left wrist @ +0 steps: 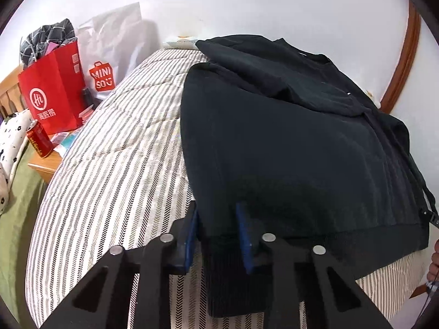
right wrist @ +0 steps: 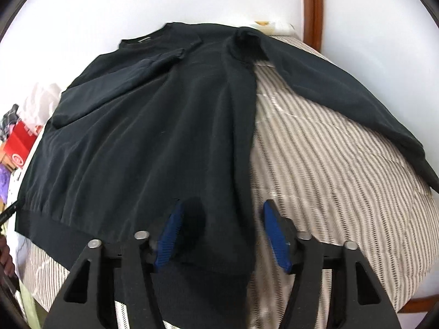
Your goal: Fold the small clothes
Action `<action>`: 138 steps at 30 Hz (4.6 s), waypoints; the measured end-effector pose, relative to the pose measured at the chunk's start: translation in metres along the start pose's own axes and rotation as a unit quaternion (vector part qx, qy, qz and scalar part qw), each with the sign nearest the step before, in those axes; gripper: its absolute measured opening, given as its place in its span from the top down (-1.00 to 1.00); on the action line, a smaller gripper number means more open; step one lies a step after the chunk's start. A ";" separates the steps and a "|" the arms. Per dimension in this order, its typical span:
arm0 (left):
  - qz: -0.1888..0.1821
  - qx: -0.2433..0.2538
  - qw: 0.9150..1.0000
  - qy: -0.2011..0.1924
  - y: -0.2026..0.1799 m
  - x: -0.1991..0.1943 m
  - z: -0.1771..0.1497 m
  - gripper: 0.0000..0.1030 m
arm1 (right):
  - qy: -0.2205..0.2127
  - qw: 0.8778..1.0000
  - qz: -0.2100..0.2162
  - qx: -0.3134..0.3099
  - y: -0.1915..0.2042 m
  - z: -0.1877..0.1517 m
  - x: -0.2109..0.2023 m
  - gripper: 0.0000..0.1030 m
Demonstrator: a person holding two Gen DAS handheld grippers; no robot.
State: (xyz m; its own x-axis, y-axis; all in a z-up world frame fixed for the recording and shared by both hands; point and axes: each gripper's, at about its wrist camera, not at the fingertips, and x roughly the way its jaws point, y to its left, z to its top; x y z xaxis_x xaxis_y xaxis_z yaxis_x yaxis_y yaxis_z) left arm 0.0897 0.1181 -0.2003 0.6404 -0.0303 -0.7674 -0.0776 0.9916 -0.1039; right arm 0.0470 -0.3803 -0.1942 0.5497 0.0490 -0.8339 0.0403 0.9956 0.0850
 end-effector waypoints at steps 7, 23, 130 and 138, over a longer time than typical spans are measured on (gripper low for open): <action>-0.025 -0.037 0.999 0.009 0.014 -0.015 -0.007 0.81 | -0.008 0.999 0.023 0.020 -0.007 0.006 -0.009 0.82; -0.050 -0.044 0.997 0.032 0.011 -0.065 -0.055 0.81 | 0.004 1.000 0.012 0.001 -0.010 -0.017 -0.037 0.83; -0.026 -0.034 0.999 -0.018 0.040 0.089 0.140 0.86 | -0.001 0.942 0.263 -0.208 0.453 0.344 0.263 0.85; -0.024 -0.036 0.999 0.005 0.040 0.097 0.139 0.80 | 0.006 0.952 0.234 -0.199 0.457 0.336 0.271 0.43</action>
State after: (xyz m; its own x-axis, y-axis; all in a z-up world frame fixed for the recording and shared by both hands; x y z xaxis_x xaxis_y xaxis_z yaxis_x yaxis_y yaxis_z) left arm 0.2551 0.1724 -0.1908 0.6372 -0.0799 -0.7666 -0.1011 0.9774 -0.1859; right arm 0.4941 0.0611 -0.1980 0.4210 0.4929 -0.7615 -0.5265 0.8164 0.2373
